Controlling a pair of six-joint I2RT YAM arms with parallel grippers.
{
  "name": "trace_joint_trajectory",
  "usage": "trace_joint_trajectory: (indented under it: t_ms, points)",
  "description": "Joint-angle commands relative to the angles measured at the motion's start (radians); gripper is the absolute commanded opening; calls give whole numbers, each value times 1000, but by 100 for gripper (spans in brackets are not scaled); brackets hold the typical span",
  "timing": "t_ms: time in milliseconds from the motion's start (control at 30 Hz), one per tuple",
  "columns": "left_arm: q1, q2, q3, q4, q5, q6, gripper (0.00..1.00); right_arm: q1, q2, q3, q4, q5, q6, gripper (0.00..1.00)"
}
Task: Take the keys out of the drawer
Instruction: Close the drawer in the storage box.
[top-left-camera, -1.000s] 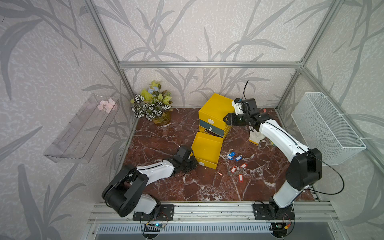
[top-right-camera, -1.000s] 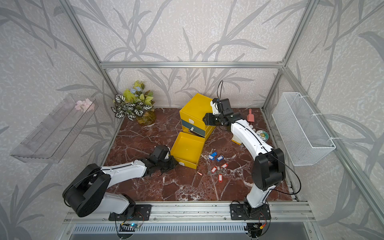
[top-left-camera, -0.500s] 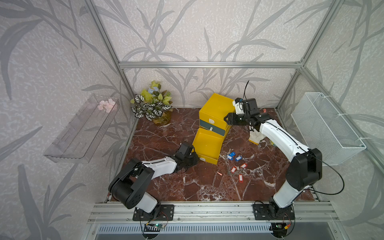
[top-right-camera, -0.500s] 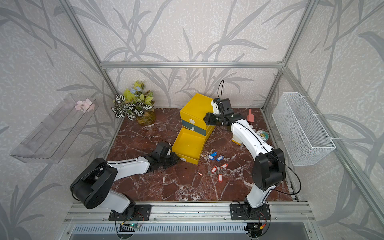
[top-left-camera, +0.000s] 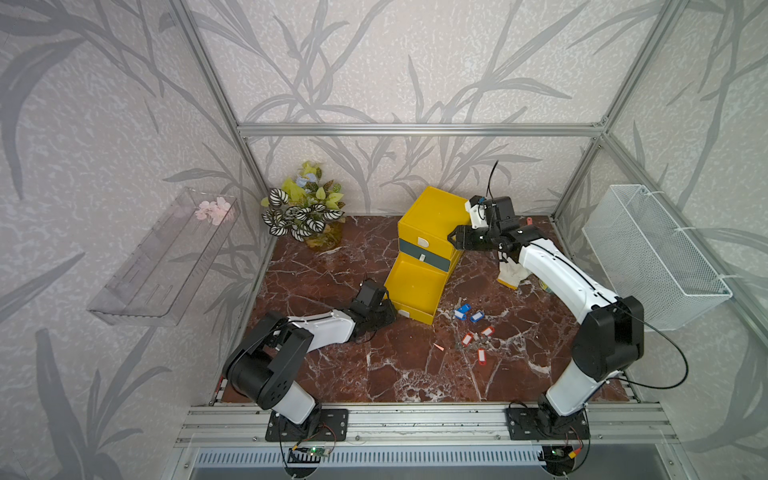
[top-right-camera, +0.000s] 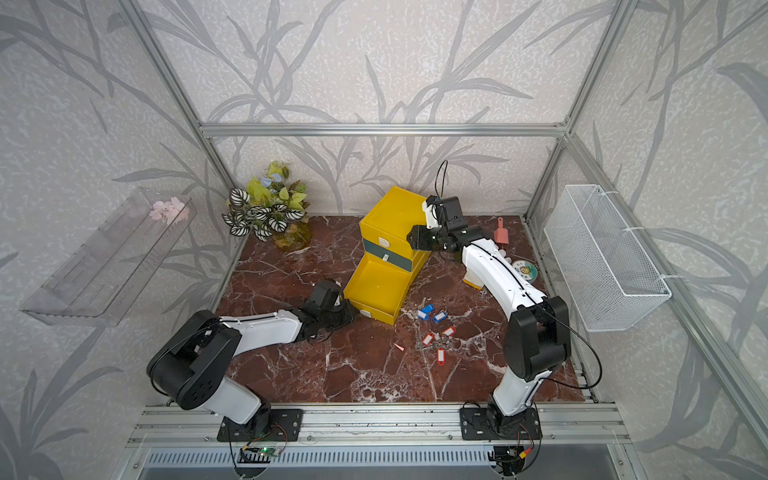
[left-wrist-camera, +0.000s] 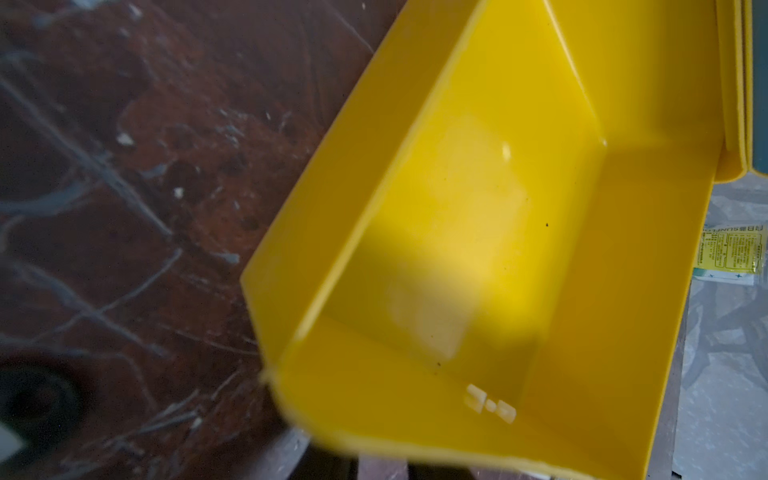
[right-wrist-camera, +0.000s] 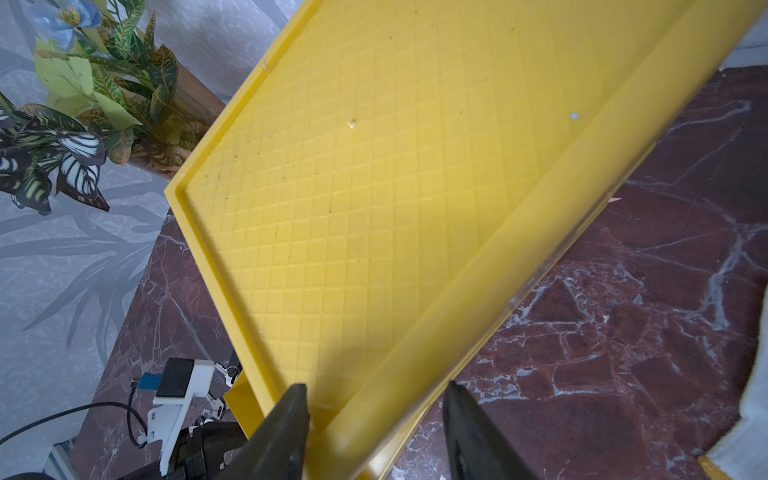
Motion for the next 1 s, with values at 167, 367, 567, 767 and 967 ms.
trace_joint_trajectory:
  t_ms: [167, 367, 567, 767, 967]
  points:
    - [30, 43, 96, 48, -26, 102, 24, 3, 54, -11, -85, 15, -6, 55]
    - [30, 112, 158, 131, -19, 131, 25, 3, 63, -29, -66, -3, 2, 55]
    - [32, 253, 249, 250, -2, 110, 26, 3, 69, -42, -51, -13, 6, 55]
    - [30, 392, 356, 371, 28, 74, 27, 3, 68, -53, -38, -28, 9, 55]
    - [28, 474, 466, 386, -2, 100, 31, 3, 61, -76, -21, -37, 16, 55]
